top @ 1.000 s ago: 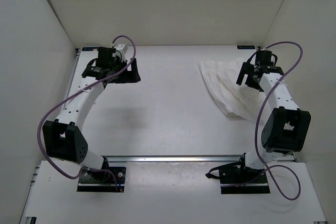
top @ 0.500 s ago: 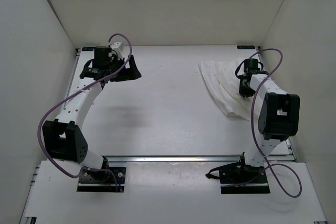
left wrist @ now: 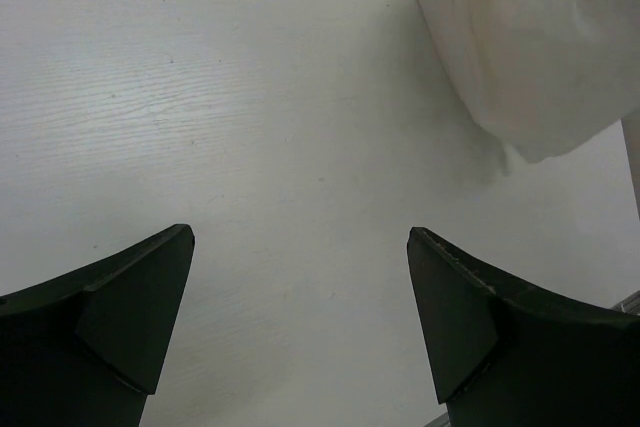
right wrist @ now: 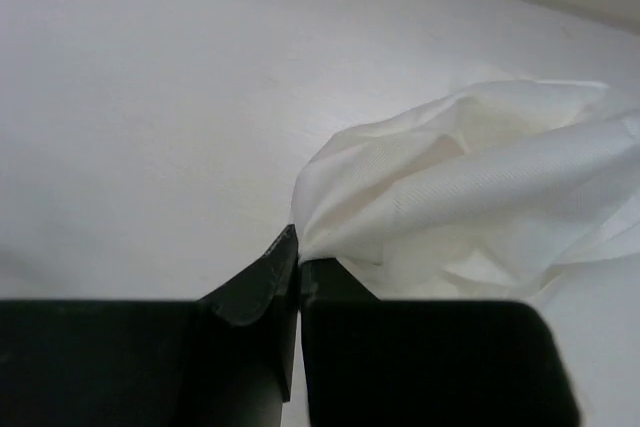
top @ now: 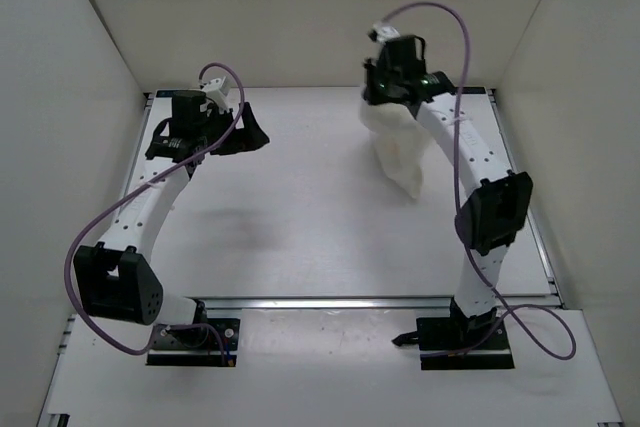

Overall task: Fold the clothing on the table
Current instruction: Move the skirt to the center of the board

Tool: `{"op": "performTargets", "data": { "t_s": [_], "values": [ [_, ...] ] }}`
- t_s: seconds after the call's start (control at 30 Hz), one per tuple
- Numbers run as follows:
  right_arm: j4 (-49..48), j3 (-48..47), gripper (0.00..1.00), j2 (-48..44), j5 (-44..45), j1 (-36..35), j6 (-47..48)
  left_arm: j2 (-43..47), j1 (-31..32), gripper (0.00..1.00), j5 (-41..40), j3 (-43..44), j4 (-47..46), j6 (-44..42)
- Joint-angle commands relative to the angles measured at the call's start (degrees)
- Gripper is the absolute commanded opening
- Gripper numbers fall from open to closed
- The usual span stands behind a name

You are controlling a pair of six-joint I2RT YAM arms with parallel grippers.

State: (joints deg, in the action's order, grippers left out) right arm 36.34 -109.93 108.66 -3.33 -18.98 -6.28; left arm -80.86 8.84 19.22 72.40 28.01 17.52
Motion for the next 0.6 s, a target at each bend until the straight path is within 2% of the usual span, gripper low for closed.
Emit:
{"op": "performTargets", "data": {
  "t_s": [0.0, 0.07, 0.13, 0.17, 0.2, 0.23, 0.33, 0.4, 0.5, 0.57],
  "values": [
    [6.01, -21.39, 0.0, 2.07, -6.42, -8.59, -1.89, 4.3, -0.58, 0.99, 0.47, -1.47, -2.61, 1.99],
    [8.83, -28.2, 0.0, 2.08, -6.42, -9.75, -3.28, 5.36, -0.4, 0.99, -1.28, -1.65, -1.74, 1.82],
    [6.74, -23.97, 0.0, -1.77, -9.57, -8.71, -5.66, 6.85, -1.1, 0.98, -3.57, -1.56, -1.12, 2.69],
    [3.34, -19.84, 0.0, -5.62, -9.59, -6.61, -5.84, 7.2, -1.19, 0.98, -4.54, -1.74, -0.59, 2.78],
    [-1.31, -9.88, 0.0, -10.61, -9.06, -4.85, -5.76, 7.99, -1.37, 0.99, -5.94, -1.21, 0.02, 3.13],
    [-4.05, -4.82, 0.0, -12.66, -7.84, -3.62, -6.8, 8.52, -1.98, 0.98, -7.34, -0.95, 0.38, 3.22],
    [-13.3, 20.65, 0.0, -20.5, -12.91, 5.08, -11.1, 9.4, -2.43, 0.99, -8.93, 0.46, 1.26, 2.79],
    [-14.98, 28.49, 0.0, -22.17, -13.29, 8.69, -10.68, 10.28, -1.9, 0.99, -9.03, 0.99, 1.61, 2.44],
    [-19.62, 41.41, 0.0, -22.79, -10.99, 8.18, -8.4, 11.25, -1.28, 0.99, -8.59, 1.34, 1.08, 1.65],
    [-21.66, 46.02, 0.0, -21.13, -14.05, 8.79, -9.8, 11.78, -1.02, 0.99, -7.54, 1.08, 0.73, 1.73]
  ]
}}
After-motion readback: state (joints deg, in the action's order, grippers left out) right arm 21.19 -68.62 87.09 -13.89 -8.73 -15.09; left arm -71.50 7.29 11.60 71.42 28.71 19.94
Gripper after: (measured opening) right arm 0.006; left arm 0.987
